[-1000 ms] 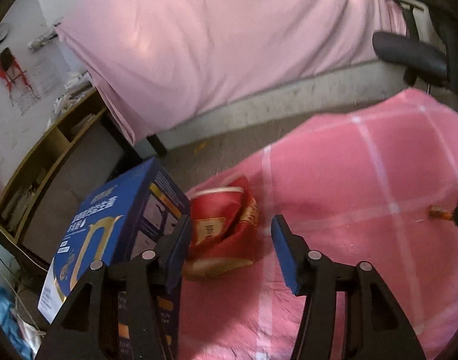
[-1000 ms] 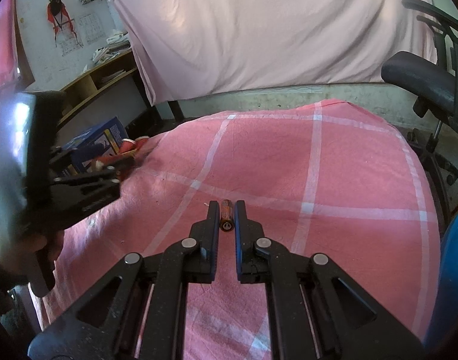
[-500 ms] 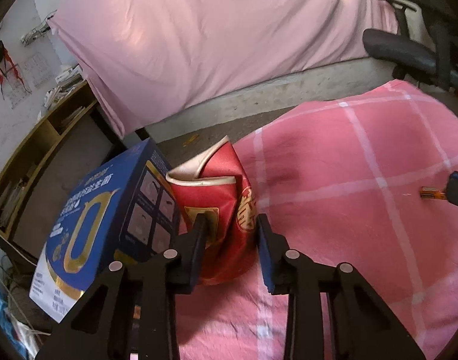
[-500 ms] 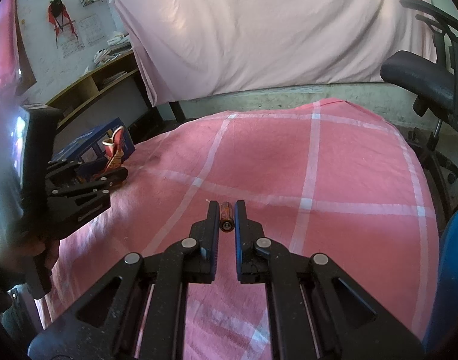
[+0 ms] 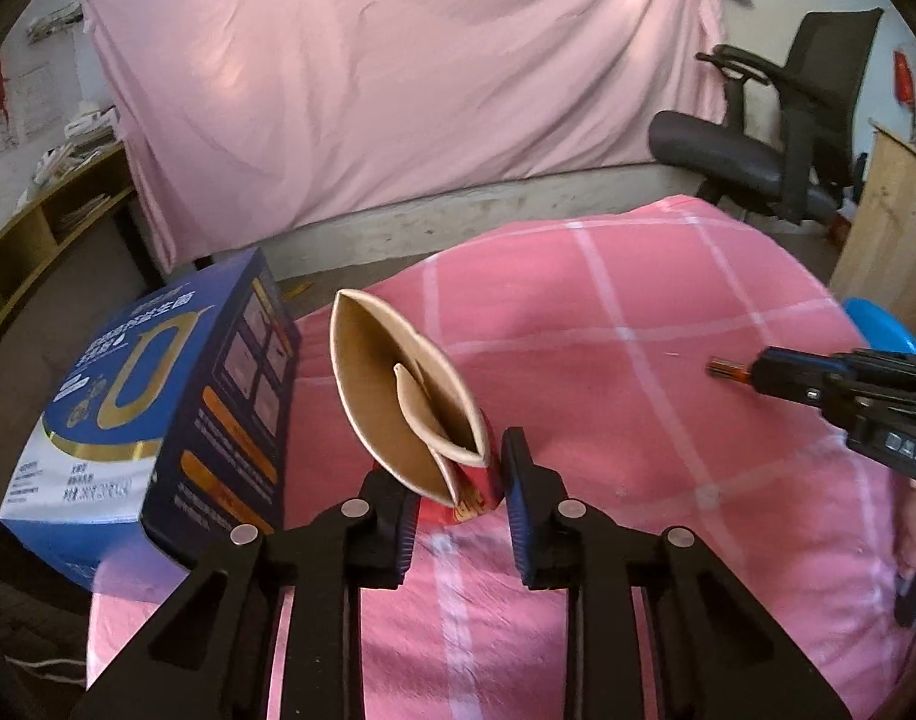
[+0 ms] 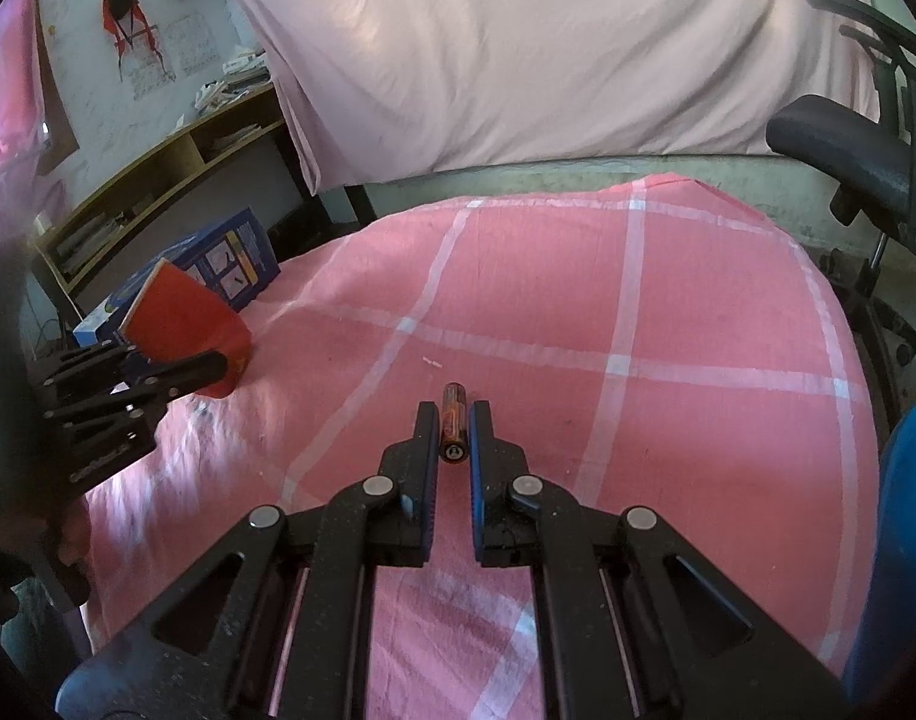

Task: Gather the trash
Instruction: 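Carry the paper cup in left tool while right carries the battery to the basin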

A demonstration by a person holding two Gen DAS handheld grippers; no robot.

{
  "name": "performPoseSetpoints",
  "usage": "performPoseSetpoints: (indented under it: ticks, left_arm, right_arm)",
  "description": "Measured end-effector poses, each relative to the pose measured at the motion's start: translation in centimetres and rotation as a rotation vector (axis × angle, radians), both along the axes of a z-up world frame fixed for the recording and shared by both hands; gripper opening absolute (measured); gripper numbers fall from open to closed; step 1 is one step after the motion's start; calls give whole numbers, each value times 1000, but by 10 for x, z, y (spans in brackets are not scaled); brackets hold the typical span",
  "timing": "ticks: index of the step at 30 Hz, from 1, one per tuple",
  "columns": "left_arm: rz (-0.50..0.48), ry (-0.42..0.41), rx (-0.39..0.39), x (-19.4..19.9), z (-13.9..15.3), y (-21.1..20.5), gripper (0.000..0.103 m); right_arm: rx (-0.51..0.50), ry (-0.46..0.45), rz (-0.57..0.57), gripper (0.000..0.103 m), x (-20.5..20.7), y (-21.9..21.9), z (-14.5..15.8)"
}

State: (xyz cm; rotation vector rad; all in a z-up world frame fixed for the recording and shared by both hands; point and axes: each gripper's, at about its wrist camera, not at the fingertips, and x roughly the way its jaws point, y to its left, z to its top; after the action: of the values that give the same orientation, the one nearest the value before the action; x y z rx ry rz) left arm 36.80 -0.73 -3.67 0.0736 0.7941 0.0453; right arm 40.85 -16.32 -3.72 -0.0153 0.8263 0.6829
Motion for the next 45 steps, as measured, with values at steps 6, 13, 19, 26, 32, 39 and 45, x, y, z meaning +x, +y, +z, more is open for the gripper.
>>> performPoseSetpoints:
  ticks: [6,13,19,26,32,39,45]
  left_arm:
    - [-16,-38,-61,-13,2,-5,21]
    - [-29,-68,-83,-22,2,-5,21]
    - [-18,-82,-93,-22,-1,-7,20]
    - [-5,-94,-140,-30,4,-13,20]
    - [-8,-142,-169,-37,16,-32,20]
    - [-59,-280,-155,-47,52,-61,20]
    - [-133,-392,-106,-55,82,-93,20]
  right_arm:
    - [-11,23,2,35,2,1,-4]
    - [-47,40,4,36,8,13,-9]
    - [-58,50,-6,35,11,17,-14]
    - [1,13,3,34,2,8,-8]
    - [107,-94,-47,34,-18,-23,12]
    - [203,-363,-96,34,-58,-61,51]
    - [262,-531,-185,34,-86,-95,79]
